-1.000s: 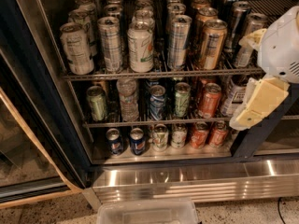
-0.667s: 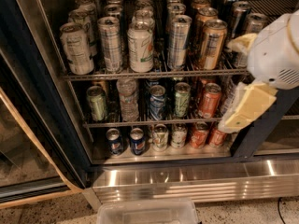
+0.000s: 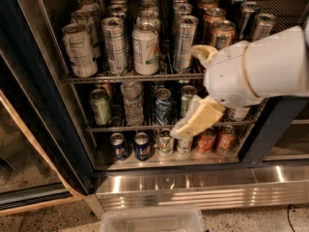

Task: Pick redbull can from top shelf of fridge

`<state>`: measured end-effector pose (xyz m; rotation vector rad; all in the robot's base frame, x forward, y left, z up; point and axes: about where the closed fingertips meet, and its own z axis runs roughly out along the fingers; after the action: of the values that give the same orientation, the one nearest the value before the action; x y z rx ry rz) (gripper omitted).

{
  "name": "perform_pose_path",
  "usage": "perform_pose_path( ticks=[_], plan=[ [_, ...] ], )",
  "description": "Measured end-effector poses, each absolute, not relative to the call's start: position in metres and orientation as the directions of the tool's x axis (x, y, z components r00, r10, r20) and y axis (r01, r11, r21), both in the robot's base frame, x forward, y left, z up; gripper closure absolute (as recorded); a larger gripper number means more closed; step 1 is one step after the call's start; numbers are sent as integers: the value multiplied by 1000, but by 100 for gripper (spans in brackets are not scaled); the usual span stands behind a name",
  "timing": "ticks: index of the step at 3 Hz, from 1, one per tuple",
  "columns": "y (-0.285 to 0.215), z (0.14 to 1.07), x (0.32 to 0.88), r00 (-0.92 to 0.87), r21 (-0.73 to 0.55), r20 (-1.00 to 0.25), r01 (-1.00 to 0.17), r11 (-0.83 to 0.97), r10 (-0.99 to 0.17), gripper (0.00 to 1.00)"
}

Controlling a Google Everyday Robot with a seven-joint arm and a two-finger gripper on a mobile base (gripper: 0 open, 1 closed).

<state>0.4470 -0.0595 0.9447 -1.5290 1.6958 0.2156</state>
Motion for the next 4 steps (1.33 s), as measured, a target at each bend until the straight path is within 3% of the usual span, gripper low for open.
perform_pose_path(
  ticks=[2, 4],
  plan=[
    [-46, 955, 454, 100, -407, -687, -874, 266, -720, 0],
    [5, 942, 431, 91, -433, -737, -824, 365, -669, 0]
  ],
)
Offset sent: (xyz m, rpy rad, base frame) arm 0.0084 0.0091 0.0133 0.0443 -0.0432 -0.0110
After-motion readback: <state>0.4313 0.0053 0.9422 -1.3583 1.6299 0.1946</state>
